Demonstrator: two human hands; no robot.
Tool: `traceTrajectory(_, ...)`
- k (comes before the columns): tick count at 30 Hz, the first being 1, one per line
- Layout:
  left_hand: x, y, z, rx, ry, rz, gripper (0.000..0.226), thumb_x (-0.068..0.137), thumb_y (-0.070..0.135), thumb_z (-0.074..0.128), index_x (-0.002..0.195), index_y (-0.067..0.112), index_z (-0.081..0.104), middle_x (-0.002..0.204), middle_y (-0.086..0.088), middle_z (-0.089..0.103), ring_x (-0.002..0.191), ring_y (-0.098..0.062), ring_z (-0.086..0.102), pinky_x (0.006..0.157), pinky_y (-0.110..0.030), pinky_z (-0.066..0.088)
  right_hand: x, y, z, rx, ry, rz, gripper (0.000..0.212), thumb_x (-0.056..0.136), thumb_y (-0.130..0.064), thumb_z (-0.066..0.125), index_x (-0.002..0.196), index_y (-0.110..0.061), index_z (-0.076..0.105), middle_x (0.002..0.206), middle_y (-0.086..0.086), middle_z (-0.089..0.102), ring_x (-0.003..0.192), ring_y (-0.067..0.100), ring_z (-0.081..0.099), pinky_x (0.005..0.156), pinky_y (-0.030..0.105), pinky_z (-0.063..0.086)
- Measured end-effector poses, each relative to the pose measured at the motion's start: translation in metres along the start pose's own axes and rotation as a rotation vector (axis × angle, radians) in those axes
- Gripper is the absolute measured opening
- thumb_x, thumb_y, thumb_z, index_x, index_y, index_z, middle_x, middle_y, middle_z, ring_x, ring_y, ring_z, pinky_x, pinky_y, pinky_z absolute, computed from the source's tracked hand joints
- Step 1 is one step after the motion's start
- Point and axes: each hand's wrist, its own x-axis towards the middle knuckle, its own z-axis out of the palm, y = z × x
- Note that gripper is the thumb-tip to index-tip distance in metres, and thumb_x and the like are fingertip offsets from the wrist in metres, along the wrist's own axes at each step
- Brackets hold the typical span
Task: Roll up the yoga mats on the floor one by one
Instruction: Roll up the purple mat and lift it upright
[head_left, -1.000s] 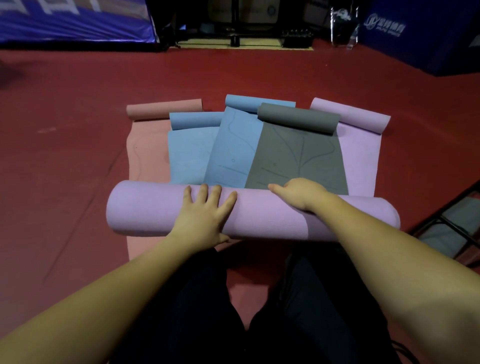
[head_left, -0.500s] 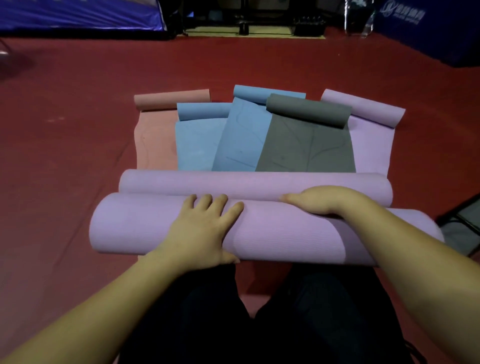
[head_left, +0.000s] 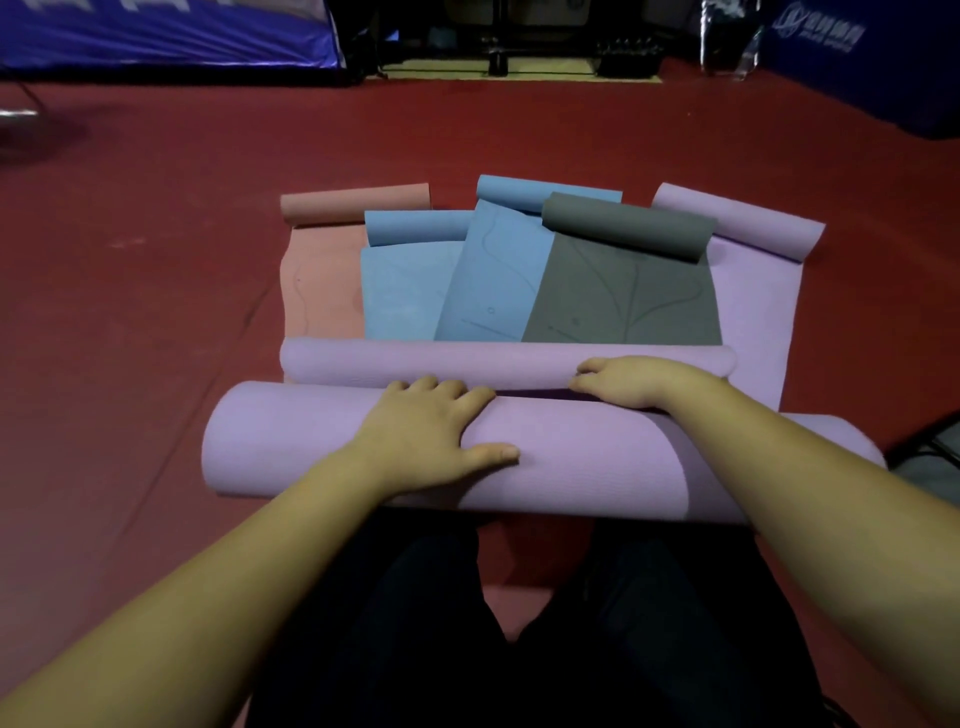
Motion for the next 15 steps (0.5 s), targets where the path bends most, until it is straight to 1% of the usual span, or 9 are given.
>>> traceTrajectory(2, 0.016, -0.005, -0.003, -0.056, -0.106, -0.024, 0.096, 0.068, 0.091, 0.002, 0.139, 0.039, 0.042, 0.137, 0.003, 0.055, 0.122, -0.027, 0.050, 0.098, -0.045, 0.041, 0.001, 0.003, -0.002, 0.041, 0.009, 0.003, 0.057, 0.098, -0.061, 0.032, 0.145, -0.031, 0.045, 0.154, -0.006, 0.039, 0.139, 0.020, 0.038, 0.117, 0.040, 0.025)
traceTrajectory(5, 0.041, -0.014, -0.005, -0.162, -0.261, -0.060, 0.081, 0.079, 0.089, 0.014, 0.132, 0.038, 0.049, 0.137, -0.001, 0.057, 0.123, -0.029, 0.051, 0.100, -0.044, 0.042, -0.003, 0.005, -0.006, 0.064, 0.006, -0.013, 0.059, 0.096, -0.067, 0.027, 0.139, -0.034, 0.051, 0.150, -0.009, 0.045, 0.135, 0.018, 0.042, 0.115, 0.040, 0.027)
traceTrajectory(7, 0.056, -0.018, -0.007, -0.251, -0.359, -0.104, 0.079, 0.084, 0.085, 0.020, 0.136, 0.034, 0.051, 0.142, -0.002, 0.055, 0.127, -0.027, 0.050, 0.104, -0.039, 0.039, -0.007, 0.006, -0.006, 0.062, 0.011, -0.036, 0.060, 0.096, -0.068, 0.026, 0.141, -0.035, 0.049, 0.151, -0.009, 0.044, 0.137, 0.018, 0.041, 0.116, 0.038, 0.025)
traceTrajectory(10, 0.076, -0.023, -0.010, -0.363, -0.479, -0.180, 0.081, 0.085, 0.085, 0.023, 0.141, 0.033, 0.051, 0.150, 0.003, 0.046, 0.136, -0.023, 0.044, 0.112, -0.037, 0.031, -0.016, 0.007, -0.002, 0.049, 0.024, -0.046, 0.063, 0.097, -0.068, 0.026, 0.146, -0.034, 0.045, 0.155, -0.006, 0.039, 0.141, 0.020, 0.038, 0.117, 0.036, 0.024)
traceTrajectory(13, 0.088, -0.025, -0.012, -0.433, -0.545, -0.210, 0.079, 0.086, 0.083, 0.025, 0.143, 0.033, 0.050, 0.152, 0.002, 0.044, 0.138, -0.023, 0.041, 0.111, -0.035, 0.028, -0.025, 0.008, 0.013, -0.018, 0.125, -0.023, 0.070, 0.092, -0.075, 0.020, 0.139, -0.035, 0.052, 0.148, -0.002, 0.049, 0.135, 0.024, 0.045, 0.111, 0.038, 0.034)
traceTrajectory(15, 0.093, -0.022, -0.010, -0.435, -0.535, -0.222, 0.077, 0.089, 0.080, 0.025, 0.141, 0.030, 0.053, 0.149, 0.001, 0.048, 0.136, -0.023, 0.044, 0.108, -0.035, 0.030, -0.028, 0.010, 0.023, -0.054, 0.217, -0.002, 0.072, 0.090, -0.077, 0.017, 0.132, -0.035, 0.057, 0.139, 0.001, 0.057, 0.127, 0.026, 0.052, 0.103, 0.038, 0.041)
